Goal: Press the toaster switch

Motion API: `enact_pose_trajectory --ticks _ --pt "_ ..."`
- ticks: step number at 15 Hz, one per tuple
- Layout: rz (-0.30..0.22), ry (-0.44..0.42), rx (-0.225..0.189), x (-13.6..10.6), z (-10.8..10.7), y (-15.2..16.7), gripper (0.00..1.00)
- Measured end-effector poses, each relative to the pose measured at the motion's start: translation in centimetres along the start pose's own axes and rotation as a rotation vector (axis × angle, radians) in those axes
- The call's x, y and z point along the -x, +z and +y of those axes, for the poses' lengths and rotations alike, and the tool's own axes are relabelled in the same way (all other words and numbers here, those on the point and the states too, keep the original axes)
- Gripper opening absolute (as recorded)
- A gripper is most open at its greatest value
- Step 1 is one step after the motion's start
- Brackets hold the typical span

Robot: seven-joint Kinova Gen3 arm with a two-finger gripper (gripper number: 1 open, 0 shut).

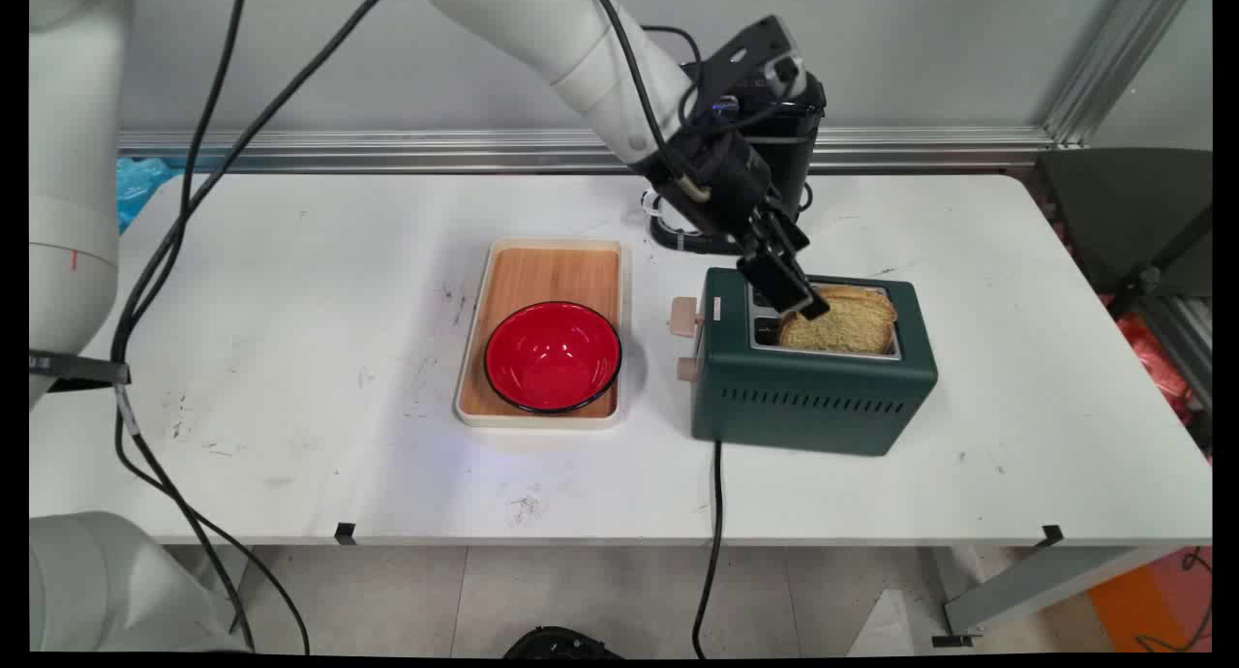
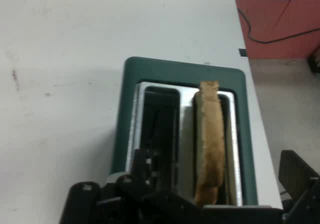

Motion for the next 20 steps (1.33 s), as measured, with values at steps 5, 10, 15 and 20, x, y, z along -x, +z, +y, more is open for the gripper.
enact_pose_trajectory --ticks 5,10,15,20 --pt "0.007 -0.007 -0.035 0.3 -1.3 -2.9 1.00" --pt "0.017 -0.003 -0.078 1.2 -2.0 -6.3 1.00" --pt "-0.001 -0.008 -0.096 3.7 -1.1 -8.9 1.00" --pt "-0.030 -0.003 -0.103 6.5 -0.2 -11.1 1.00"
